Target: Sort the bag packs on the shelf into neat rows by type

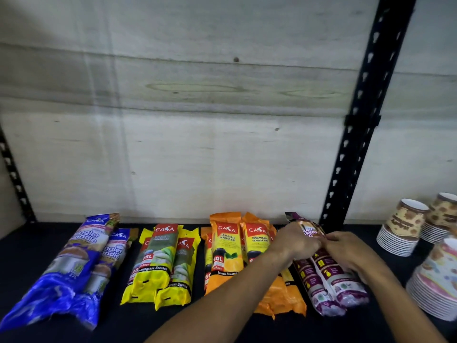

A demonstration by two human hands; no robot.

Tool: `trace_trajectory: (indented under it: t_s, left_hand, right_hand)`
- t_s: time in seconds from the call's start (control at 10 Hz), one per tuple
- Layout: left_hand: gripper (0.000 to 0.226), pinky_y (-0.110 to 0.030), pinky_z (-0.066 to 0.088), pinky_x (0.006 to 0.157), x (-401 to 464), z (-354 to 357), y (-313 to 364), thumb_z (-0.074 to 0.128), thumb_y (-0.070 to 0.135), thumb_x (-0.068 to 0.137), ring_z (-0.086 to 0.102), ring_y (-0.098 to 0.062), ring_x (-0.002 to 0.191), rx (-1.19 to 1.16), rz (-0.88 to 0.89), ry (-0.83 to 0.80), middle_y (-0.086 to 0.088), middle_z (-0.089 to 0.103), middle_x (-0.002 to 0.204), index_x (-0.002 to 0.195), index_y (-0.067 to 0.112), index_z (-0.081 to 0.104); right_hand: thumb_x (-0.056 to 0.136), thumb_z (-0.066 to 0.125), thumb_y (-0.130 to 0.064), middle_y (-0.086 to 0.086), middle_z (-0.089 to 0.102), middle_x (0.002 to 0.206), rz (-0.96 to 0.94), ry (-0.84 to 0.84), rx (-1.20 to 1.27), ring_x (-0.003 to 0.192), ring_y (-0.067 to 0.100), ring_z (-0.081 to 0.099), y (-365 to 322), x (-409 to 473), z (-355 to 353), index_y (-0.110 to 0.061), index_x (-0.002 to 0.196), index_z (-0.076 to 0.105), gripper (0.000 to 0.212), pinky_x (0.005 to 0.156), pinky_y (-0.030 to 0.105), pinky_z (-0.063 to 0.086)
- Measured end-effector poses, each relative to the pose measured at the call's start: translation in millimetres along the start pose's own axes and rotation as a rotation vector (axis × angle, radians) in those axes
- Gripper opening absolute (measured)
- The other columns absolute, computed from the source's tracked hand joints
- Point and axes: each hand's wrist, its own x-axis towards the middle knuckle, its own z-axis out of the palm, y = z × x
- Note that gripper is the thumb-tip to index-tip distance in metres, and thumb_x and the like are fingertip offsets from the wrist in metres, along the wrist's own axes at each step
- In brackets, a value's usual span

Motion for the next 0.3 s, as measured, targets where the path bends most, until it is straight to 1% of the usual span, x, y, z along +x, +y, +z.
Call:
trace_trajectory:
  t_s: [0.1,0.2,0.3]
  left_hand:
    - [0.045,-0.042,0.058,0.089,-15,-20,5,0.068,0.030,0.082,0.066,-0.027,0.102,0.016,0.022,0.042,-0.009,0.069,0.118,0.118,0.005,0.062]
    - [0.045,-0.032,0.048,0.087,-32,-46,5,0.066,0.032,0.089,0.054,-0.024,0.106,0.018,0.053,0.061,-0.008,0.057,0.126,0.125,0.009,0.051]
    - [0.070,-0.033,0.041,0.094,-56,-80,2,0.065,0.041,0.089,0.046,-0.027,0.129,0.045,0.086,0.153,-0.008,0.044,0.150,0.145,0.011,0.037]
  right_hand:
    - [0.091,0.058,-0.049,0.003,0.074,0.080,-0.041,0.058,-0.050,0.070,0.021,0.073,-13,-7,-3,-0.018,0.099,0.069,0.035,0.075,0.036,0.057]
    - [0.091,0.057,-0.052,0.005,0.072,0.103,-0.094,0.115,-0.047,0.089,0.023,0.069,-26,-13,-4,-0.017,0.115,0.066,0.043,0.084,0.036,0.053]
    - [0.092,0.054,-0.053,0.008,0.060,0.135,-0.181,0.183,-0.012,0.113,0.026,0.060,-45,-25,-4,-0.019,0.136,0.055,0.055,0.092,0.035,0.046]
